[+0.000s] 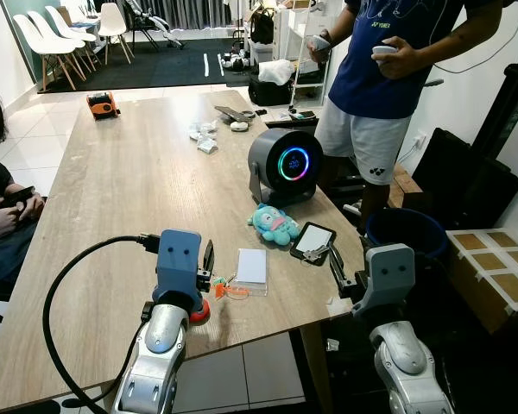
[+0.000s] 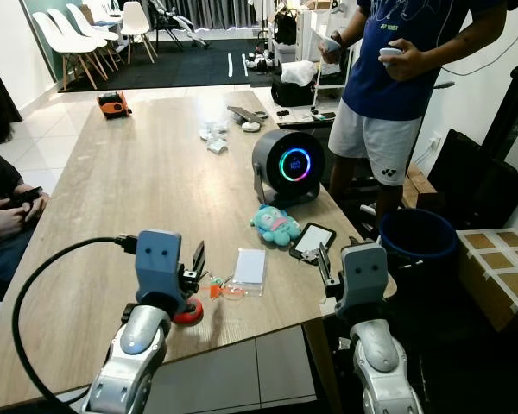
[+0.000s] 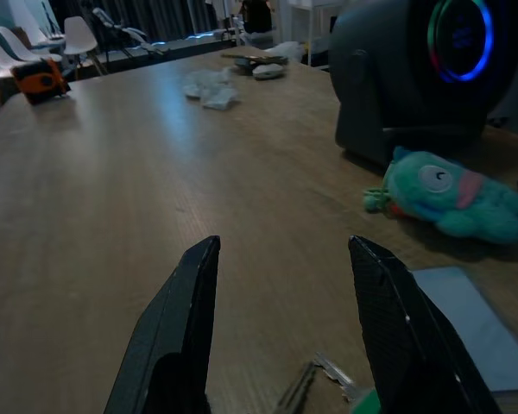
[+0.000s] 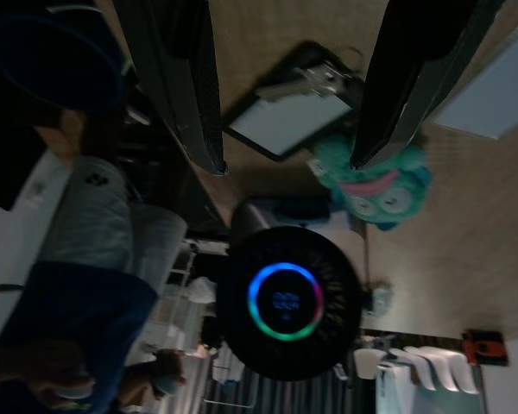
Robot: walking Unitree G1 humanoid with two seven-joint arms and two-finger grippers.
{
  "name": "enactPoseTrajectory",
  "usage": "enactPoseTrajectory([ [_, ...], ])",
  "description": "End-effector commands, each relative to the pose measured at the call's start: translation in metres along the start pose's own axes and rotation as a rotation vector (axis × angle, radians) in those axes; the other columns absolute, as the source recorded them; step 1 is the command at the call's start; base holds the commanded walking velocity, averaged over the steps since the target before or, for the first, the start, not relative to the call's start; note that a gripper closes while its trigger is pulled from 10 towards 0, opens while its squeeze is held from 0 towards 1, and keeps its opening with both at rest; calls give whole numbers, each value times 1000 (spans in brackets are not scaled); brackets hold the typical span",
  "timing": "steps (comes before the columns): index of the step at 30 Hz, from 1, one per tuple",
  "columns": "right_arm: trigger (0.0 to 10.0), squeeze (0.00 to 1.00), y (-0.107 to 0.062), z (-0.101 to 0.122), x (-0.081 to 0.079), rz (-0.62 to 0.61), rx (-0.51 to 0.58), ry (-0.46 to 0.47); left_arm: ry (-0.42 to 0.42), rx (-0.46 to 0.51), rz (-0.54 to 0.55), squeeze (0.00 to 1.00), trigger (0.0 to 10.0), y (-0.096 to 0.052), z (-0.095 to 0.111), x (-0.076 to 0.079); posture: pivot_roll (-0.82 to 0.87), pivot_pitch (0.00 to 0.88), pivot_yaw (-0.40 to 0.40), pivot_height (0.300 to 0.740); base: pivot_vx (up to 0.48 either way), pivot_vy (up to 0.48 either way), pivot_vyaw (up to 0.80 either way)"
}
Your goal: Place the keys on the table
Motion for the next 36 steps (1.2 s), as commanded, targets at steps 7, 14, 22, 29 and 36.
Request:
enactPoseTrajectory([
  [7,10000,0,1,-3,-3,17,-10,-3,31,-19,-2,0,10000,-1,-4,-2,-11,157,43,740,0,0,800],
  [14,10000,0,1,-3,-3,16,-12,-3,34,-22,-2,0,10000,-1,-5,-2,-5,161,48,740,0,0,800],
  [22,10000,0,1,-3,-4,13,-11,-2,37,-23,-3,0,10000,0,-5,-2,-6,163,51,740,0,0,800],
  [29,10000,0,0,-3,-3,11,-11,-2,35,-21,-3,0,10000,0,-4,-1,-6,165,52,740,0,0,800],
  [36,10000,0,-1,-3,-3,10,-8,-2,35,-21,-3,0,10000,-1,-4,-1,-5,165,50,740,0,0,800],
])
Point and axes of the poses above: a point about 5 cm out from each wrist's last joint towards the gripper, its own y axis pointing out of the wrist towards the gripper, its own z axis along the axis of the wrist's last joint, x = y × z, the point moved 2 cm from there along y, pointing out of the wrist towards the gripper, and after that the axes turned 9 degrees about y, right-handed, at the moved point
